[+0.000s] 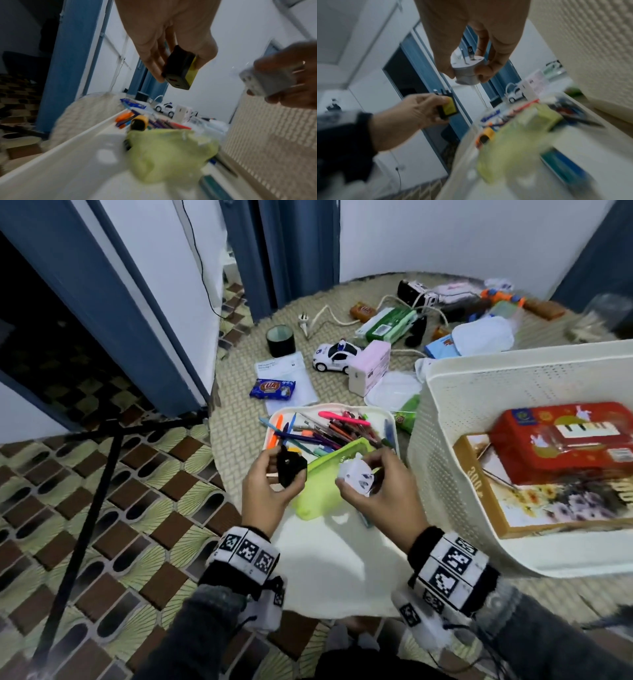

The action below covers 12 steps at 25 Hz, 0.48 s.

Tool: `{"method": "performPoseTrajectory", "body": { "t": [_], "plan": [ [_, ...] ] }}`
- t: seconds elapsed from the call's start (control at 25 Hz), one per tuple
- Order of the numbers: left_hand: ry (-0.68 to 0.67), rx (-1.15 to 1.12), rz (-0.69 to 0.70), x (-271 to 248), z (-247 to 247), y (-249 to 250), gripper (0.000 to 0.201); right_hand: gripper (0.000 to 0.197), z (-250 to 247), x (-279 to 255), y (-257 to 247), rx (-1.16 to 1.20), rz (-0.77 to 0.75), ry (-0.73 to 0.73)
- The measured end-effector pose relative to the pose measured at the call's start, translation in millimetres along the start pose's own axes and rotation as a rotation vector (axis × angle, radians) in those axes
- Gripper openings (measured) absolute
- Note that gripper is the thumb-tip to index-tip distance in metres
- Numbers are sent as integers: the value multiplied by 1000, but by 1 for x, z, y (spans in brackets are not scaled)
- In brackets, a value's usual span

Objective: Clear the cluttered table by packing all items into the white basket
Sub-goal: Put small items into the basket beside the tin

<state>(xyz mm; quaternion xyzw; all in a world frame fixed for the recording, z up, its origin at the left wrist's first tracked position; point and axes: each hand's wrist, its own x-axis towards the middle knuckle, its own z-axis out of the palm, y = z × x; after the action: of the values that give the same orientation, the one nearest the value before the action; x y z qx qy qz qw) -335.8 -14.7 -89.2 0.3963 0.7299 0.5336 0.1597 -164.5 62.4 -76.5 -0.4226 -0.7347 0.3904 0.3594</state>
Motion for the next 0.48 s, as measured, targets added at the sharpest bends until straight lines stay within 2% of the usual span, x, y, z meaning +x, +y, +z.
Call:
{"method": "performPoseTrajectory", "body": {
  "t": [0.16,0.32,0.48],
  "plan": [
    [10,-154,79,29,18,51,44,38,-43,18,-60,53,-5,84],
    [-61,-245,200,45,48,111,42,37,-113,40,-83,23,33,74],
    [-161,-320,343,52,89,184,40,33,-207,61,-83,-234,-22,50]
  ]
}}
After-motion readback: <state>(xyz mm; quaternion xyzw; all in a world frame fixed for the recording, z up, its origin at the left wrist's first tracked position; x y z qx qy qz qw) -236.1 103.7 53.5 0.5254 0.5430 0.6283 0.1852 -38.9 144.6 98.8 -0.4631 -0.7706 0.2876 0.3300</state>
